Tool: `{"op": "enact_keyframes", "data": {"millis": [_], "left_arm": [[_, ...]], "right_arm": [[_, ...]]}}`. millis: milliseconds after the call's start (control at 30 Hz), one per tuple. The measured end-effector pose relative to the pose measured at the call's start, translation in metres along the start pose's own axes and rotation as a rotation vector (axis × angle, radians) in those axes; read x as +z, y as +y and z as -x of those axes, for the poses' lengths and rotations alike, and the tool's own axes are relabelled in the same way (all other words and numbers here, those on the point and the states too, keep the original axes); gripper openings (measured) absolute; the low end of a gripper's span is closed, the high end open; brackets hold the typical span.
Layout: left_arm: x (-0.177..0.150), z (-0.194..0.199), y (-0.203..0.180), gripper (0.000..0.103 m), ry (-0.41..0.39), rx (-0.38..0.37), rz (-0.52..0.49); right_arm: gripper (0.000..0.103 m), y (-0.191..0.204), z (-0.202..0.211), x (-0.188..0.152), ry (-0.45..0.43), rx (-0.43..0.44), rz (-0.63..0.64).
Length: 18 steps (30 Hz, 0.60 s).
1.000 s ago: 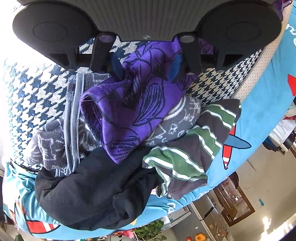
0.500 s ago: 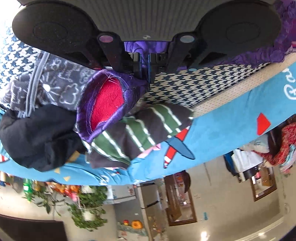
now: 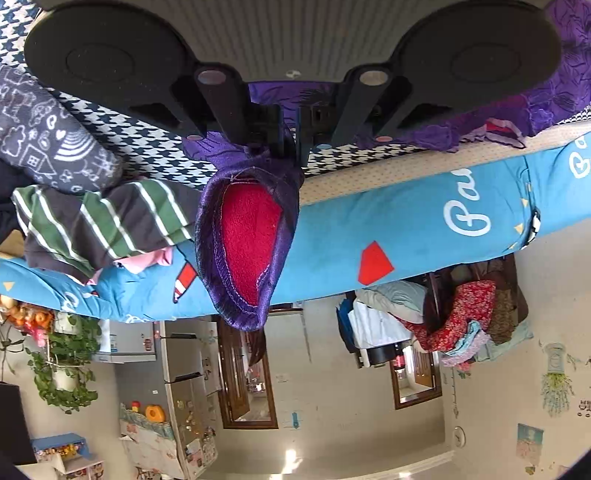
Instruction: Fold clothes
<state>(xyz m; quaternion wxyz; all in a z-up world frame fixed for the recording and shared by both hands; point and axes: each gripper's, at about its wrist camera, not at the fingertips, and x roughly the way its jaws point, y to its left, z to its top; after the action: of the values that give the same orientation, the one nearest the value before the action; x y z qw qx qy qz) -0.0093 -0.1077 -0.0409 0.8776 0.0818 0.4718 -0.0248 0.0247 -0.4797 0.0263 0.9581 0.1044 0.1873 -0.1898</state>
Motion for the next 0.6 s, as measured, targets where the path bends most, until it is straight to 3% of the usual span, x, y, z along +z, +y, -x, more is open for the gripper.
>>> {"op": "enact_keyframes", "data": {"millis": [267,600], "left_arm": [[0.048,-0.011,0.022,0.103,-0.061,-0.022,0.006],[0.058,-0.035,0.043,0.103,-0.041,-0.07,0.147]], "right_arm": [[0.007,0.052,-0.005,-0.004,-0.002,0.089,0.06],[0.003,0.137,-0.004,-0.036,-0.001,0.242,0.307]]}}
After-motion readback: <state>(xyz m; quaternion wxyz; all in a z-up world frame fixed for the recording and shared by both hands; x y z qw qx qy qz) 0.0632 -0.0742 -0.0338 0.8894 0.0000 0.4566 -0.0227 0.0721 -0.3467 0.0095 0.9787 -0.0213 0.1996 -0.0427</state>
